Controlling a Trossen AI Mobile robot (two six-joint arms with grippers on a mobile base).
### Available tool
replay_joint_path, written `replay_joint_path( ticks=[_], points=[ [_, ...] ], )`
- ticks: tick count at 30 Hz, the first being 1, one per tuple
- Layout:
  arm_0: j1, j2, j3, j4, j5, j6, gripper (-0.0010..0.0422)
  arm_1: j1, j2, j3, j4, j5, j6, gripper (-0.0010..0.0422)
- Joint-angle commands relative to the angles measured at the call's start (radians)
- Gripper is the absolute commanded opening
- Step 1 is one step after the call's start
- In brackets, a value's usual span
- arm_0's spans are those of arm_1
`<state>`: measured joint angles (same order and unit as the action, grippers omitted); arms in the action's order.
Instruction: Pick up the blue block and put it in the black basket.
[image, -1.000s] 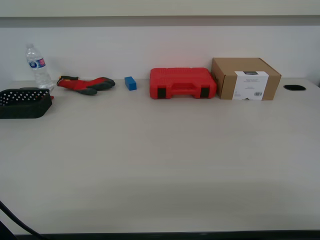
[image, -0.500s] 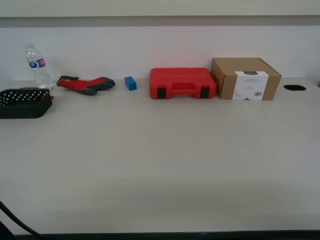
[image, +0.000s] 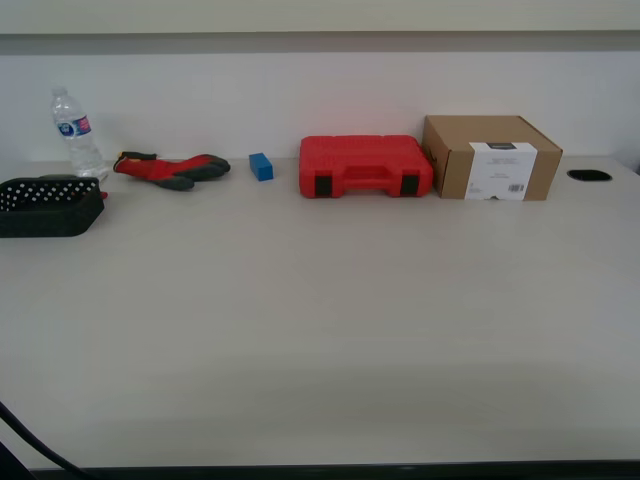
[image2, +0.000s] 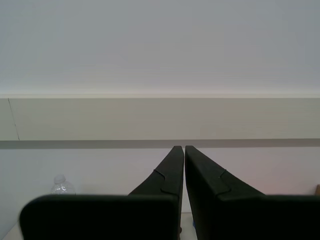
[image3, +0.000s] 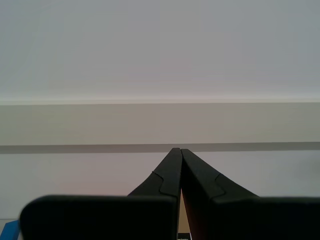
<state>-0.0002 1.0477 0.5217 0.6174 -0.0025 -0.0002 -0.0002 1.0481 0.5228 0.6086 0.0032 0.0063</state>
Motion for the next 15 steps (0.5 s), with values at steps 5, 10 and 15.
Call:
replay_joint_path(
  ticks=[5,10,15],
  points=[
    [0.0,0.0,0.002,0.003,0.0,0.0,0.0,0.0,0.0,0.0,0.006,0.001,0.002,0.0],
    [0.0,0.0,0.002,0.003,0.0,0.0,0.0,0.0,0.0,0.0,-0.009,-0.04,0.039,0.0],
    [0.0,0.0,0.002,0.003,0.0,0.0,0.0,0.003,0.0,0.0,-0.162,-0.212,0.166,0.0]
  ],
)
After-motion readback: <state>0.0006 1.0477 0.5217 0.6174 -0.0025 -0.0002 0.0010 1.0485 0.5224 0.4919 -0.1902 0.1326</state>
